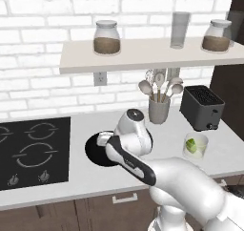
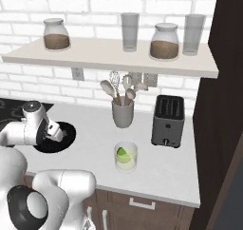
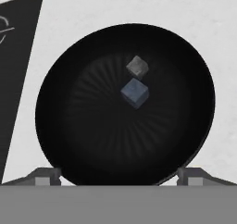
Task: Grab a lemon wedge from the fridge and one ice cube from the ice bowl, and put them in the glass of lemonade.
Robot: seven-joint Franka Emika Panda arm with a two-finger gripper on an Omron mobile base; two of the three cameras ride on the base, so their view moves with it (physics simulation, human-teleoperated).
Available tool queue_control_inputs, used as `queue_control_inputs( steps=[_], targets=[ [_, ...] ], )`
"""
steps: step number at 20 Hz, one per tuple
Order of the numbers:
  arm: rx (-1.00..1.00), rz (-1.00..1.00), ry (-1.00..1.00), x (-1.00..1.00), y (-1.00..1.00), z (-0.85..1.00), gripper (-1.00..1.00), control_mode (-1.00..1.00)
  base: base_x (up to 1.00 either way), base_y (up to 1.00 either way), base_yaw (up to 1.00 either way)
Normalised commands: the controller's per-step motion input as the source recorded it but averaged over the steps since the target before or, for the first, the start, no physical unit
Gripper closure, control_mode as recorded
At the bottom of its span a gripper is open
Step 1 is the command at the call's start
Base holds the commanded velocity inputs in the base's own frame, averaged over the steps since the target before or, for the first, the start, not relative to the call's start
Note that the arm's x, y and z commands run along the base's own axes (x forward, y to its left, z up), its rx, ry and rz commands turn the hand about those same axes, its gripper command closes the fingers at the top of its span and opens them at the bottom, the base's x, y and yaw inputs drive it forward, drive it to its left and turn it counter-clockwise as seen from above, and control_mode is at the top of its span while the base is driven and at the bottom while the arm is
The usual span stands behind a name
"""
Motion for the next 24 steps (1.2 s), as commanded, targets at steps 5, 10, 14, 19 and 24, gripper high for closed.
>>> queue_control_inputs(
  steps=[5,10,14,19,24],
  targets=[
    [-0.09,-0.07,-0.07,0.50,-0.03,-0.25,-1.00,-1.00,0.00,0.00,0.00],
    [-0.09,-0.11,-0.04,0.29,-0.12,-0.29,-1.00,-1.00,0.00,0.00,0.00],
    [0.00,0.00,0.08,0.03,0.00,-0.10,-1.00,-1.00,0.00,0.00,0.00],
    [0.00,-0.01,0.16,0.22,0.00,-0.27,-1.00,-1.00,0.00,0.00,0.00],
    [0.00,-0.01,0.02,0.14,0.00,-0.13,-1.00,-1.00,0.00,0.00,0.00]
  ],
)
